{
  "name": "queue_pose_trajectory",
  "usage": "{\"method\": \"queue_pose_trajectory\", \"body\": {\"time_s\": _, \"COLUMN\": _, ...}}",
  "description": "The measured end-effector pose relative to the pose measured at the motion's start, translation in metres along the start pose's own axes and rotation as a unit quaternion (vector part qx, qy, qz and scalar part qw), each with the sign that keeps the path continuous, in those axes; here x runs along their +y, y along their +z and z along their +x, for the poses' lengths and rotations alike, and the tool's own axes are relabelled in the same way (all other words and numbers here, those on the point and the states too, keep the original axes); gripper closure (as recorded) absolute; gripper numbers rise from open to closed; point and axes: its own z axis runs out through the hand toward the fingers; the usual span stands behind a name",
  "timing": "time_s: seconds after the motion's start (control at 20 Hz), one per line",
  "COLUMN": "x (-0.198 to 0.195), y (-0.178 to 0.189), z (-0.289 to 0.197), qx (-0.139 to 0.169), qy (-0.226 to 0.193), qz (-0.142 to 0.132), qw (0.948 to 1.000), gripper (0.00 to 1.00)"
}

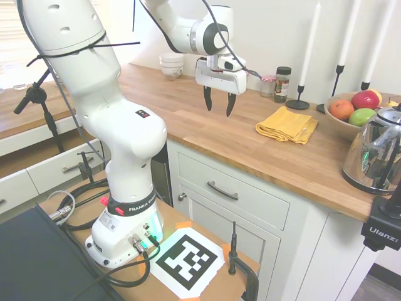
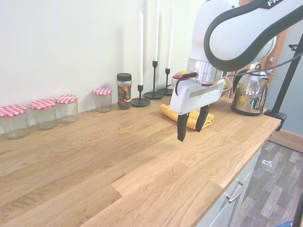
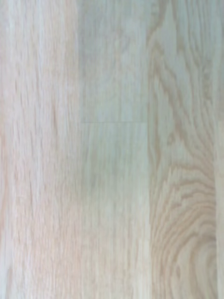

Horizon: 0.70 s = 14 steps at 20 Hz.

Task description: Wipe the counter

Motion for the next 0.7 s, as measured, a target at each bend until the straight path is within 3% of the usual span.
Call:
{"method": "queue_pose_trajectory", "body": {"time_s": 0.45, "x": -0.006, "y": 0.01, "z": 0.009, "qx": 0.014, "qy": 0.008, "qz": 0.018, "qw": 0.9997, "gripper": 0.0}}
{"method": "queue_pose_trajectory", "body": {"time_s": 0.7, "x": 0.001, "y": 0.006, "z": 0.053, "qx": 0.023, "qy": 0.025, "qz": 0.031, "qw": 0.9989, "gripper": 0.0}}
